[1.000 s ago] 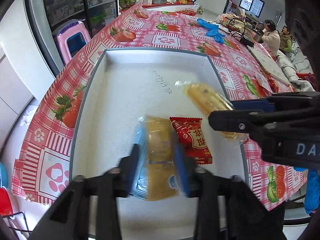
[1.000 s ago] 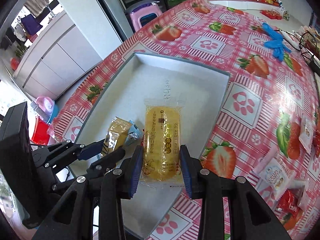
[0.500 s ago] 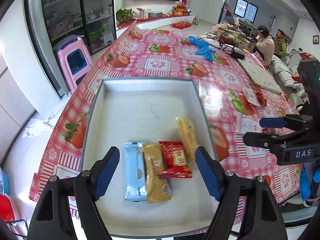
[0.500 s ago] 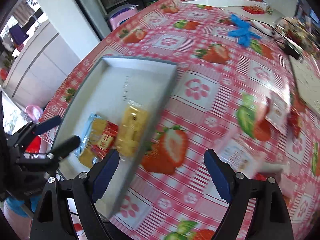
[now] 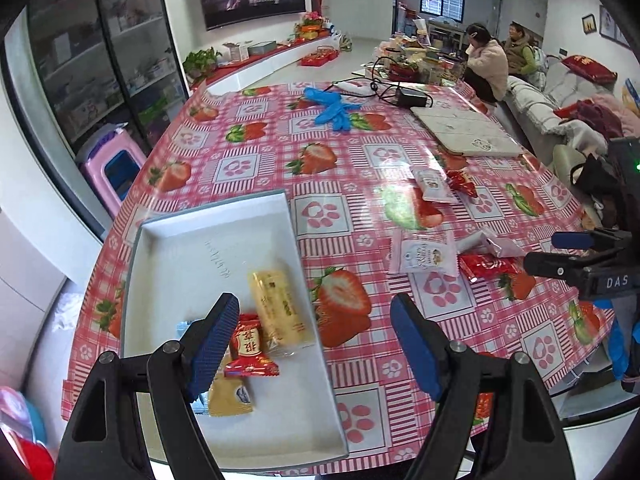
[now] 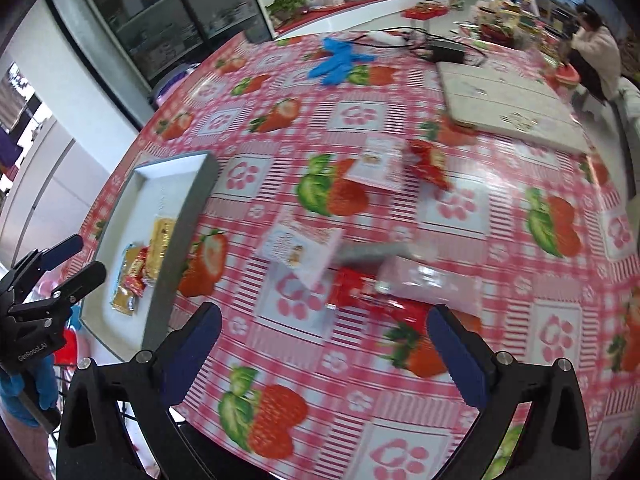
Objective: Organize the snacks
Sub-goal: 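Move both grippers back toward the remaining packets on the table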
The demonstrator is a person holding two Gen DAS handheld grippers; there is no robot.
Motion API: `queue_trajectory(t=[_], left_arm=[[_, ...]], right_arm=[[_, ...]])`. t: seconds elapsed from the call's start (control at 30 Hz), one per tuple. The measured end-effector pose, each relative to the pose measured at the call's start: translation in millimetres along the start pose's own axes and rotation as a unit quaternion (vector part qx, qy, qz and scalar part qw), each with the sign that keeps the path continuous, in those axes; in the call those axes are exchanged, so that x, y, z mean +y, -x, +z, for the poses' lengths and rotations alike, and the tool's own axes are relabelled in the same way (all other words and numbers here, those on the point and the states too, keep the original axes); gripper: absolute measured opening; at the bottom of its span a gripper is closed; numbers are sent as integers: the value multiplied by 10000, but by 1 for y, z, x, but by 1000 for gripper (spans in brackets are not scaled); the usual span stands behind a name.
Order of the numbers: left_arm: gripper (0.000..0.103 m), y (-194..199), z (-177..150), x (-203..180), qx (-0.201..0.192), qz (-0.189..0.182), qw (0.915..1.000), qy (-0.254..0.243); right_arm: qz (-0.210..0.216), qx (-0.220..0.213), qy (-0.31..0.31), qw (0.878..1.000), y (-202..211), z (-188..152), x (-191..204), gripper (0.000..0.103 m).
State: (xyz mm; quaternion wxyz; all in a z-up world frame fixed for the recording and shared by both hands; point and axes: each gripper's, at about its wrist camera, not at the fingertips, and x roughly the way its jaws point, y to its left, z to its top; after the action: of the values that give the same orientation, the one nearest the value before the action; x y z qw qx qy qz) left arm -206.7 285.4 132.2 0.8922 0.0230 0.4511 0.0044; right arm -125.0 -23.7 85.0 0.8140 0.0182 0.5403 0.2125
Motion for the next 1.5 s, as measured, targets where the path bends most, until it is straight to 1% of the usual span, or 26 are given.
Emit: queue_trajectory(t=[0.23,0.37,0.5,0.7,0.8,0.93,1.0,1.1,1.17,1.2,1.23,1.3,1.33,1.4,1.43,1.5], left_arm=[[82,3,6,-19,-6,32,9999,-116],[82,-3,7,-30,97,-5,9998,-168],[83,-15,4,-42,310,-72,9992,-256],[83,-42,-9,-62,603,-172,9976,-288],[83,-60,-17,-73,813,-252,9960,-282],[83,-75,-24,-85,990,-280,9938,-411],[83,-79,-23,-87,996,-239,9937,-456],[83,-87,-16,-91,898,-183,9944,-524],[83,-92,-12,-95,809,-73,9941,-726],[83,-96,-10,-98,750,14,9931,-898],[83,-100,-9,-102,676,42,9915,-1113],[83,-103,-6,-108,515,-90,9879,-1457],[83,-105,-5,-112,425,-200,9842,-1708],[83,-110,-2,-121,381,-340,9748,-2170],[83,-114,-2,-127,380,-388,9673,-2478],[83,-124,-1,-136,378,-376,9561,-2881]], right_arm=[[-269,-62,-711,9971,15,-21,-71,103],[-355,-59,-999,9943,18,-31,-98,103],[-406,3,-1219,9917,16,-40,-116,103],[-511,160,-1381,9890,2,-53,-129,103],[-611,196,-1387,9883,-5,-59,-131,103],[-669,304,-1417,9872,-18,-72,-135,103],[-763,202,-1327,9880,-18,-76,-134,103],[-971,194,-1076,9892,-21,-79,-129,103],[-1221,205,-786,9892,-26,-82,-121,103],[-1437,238,-540,9879,-30,-84,-114,103],[-1541,134,-342,9874,-30,-87,-107,103],[-1460,-2,-290,9889,-29,-92,-105,103],[-1445,-61,-292,9891,-28,-94,-105,103],[-1446,-120,-273,9890,-27,-96,-105,103],[-1442,-144,-264,9891,-26,-97,-106,103],[-1427,-180,-227,9893,-24,-98,-106,103]])
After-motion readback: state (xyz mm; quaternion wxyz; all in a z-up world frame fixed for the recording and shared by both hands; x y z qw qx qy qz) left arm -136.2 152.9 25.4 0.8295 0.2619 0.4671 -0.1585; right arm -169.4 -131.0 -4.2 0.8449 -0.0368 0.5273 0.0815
